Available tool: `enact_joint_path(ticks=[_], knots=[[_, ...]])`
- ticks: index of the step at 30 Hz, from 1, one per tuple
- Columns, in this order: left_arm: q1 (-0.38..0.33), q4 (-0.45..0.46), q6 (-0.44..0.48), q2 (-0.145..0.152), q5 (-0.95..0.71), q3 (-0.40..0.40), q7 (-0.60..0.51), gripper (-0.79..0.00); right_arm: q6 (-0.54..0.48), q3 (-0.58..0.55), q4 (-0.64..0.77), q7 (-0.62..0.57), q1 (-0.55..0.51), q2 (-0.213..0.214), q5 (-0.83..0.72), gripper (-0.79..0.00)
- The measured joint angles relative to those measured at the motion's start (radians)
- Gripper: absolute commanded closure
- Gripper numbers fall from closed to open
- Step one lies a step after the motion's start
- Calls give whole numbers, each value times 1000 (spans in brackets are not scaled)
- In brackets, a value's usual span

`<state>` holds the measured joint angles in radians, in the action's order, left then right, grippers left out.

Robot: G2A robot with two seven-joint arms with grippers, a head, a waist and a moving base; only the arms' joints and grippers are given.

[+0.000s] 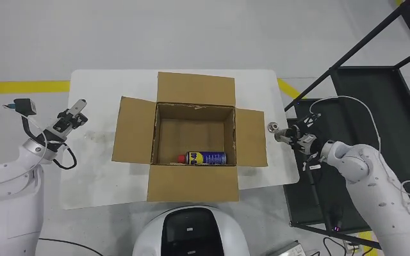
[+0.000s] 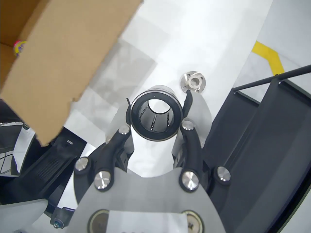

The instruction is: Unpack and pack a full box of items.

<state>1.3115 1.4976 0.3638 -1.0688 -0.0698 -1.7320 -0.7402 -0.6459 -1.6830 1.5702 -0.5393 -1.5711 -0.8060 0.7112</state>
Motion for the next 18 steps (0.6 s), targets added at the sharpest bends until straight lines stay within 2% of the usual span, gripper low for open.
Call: enact_joint_path(ticks=[4, 8, 18], knots=[[0, 0, 0, 0, 0, 0, 0, -785, -10, -78, 170, -20, -78, 4, -103, 0], [0, 0, 0, 0, 0, 0, 0, -785, -13, -72, 283, -30, -79, 2, -177, 0], [0, 0, 0, 0, 0, 0, 0, -785, 72, 159, 325, 35, 58, -23, -158, 0]])
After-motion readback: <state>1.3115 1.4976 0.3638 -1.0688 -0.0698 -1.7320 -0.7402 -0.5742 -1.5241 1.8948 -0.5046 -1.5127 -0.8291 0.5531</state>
